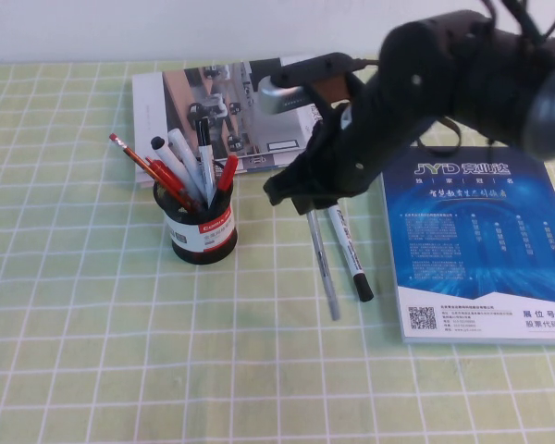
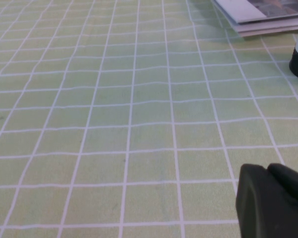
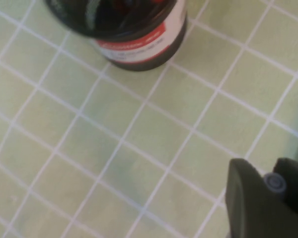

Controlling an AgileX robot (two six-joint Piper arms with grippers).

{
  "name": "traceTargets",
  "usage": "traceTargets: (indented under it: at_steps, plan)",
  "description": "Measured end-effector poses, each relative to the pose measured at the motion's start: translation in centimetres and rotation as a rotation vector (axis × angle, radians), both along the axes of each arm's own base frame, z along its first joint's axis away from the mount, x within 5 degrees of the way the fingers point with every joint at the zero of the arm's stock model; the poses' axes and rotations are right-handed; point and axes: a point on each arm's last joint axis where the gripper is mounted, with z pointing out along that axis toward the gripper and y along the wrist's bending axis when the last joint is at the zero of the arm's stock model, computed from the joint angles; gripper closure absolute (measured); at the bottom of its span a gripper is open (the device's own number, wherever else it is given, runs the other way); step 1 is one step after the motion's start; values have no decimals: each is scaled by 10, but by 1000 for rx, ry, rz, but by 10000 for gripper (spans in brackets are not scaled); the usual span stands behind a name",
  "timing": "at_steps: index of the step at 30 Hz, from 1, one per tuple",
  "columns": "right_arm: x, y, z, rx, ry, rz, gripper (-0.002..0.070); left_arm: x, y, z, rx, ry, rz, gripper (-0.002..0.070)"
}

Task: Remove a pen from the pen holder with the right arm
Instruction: 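Take a marker out of the pen holder and lay it on the table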

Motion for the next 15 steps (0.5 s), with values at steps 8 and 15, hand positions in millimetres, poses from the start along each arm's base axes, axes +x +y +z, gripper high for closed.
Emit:
traceTargets:
  at_steps: [8, 15]
  plan:
    - [47, 5, -31, -57, 51, -39, 631, 0, 0, 0, 0, 0, 0, 680]
    - [64, 6, -59, -44, 89, -69, 631, 0, 0, 0, 0, 0, 0, 680]
